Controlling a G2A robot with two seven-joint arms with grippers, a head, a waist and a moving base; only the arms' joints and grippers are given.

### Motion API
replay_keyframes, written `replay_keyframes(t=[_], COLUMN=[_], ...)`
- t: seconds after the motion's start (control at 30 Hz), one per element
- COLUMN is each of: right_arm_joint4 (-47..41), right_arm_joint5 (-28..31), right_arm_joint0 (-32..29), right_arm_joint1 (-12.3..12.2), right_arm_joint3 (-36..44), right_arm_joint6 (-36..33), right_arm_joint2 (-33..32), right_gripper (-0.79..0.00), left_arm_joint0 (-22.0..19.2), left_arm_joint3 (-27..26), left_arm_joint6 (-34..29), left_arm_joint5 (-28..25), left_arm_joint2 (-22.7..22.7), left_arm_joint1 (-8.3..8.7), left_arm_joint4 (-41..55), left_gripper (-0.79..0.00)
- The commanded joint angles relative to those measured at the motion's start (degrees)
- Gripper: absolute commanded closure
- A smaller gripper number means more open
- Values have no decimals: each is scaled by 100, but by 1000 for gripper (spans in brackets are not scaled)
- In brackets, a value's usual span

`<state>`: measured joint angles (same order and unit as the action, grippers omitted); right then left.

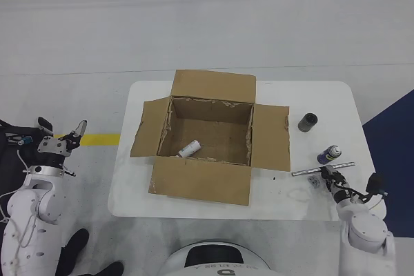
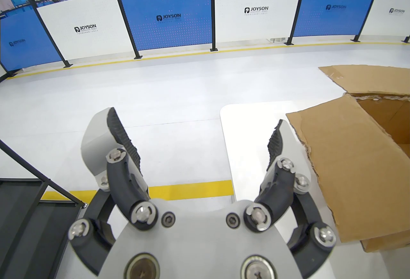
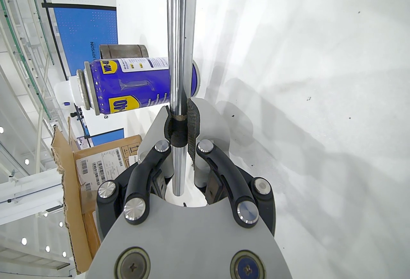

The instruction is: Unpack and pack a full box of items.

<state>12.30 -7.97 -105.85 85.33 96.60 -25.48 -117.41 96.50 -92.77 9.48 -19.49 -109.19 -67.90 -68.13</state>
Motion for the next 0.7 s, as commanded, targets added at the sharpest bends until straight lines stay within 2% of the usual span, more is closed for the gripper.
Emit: replay_keyframes(t=[0.0, 0.07, 0.23, 0.33, 0.4, 0.53, 0.67], right_arm_joint4=[-2, 59, 109, 65, -73, -361, -657], right_arm_joint5=[-21, -40, -133, -104, 66, 506, 1257], right_arm_joint0=[-4, -13, 10, -7, -114, -467, -850], right_arm_joint1=[-9, -22, -53, -68, -65, -43, -26], right_arm_joint3=[7, 40, 60, 94, 181, 430, 723], right_arm_joint6=[9, -20, -46, -40, 28, 204, 197], right_arm_joint2=[10, 44, 91, 82, 45, -26, -54], right_gripper=[-62, -95, -65, -86, -120, -129, -179], left_arm_joint0=[0, 0, 0, 0, 0, 0, 0], left_arm_joint3=[0, 0, 0, 0, 0, 0, 0], left_arm_joint6=[0, 0, 0, 0, 0, 0, 0], left_arm_joint5=[0, 0, 0, 0, 0, 0, 0], left_arm_joint2=[0, 0, 0, 0, 0, 0, 0], left_arm_joint1=[0, 0, 0, 0, 0, 0, 0], left_arm_joint4=[0, 0, 0, 0, 0, 0, 0], left_gripper=[-785, -785, -785, -785, -785, -785, -785])
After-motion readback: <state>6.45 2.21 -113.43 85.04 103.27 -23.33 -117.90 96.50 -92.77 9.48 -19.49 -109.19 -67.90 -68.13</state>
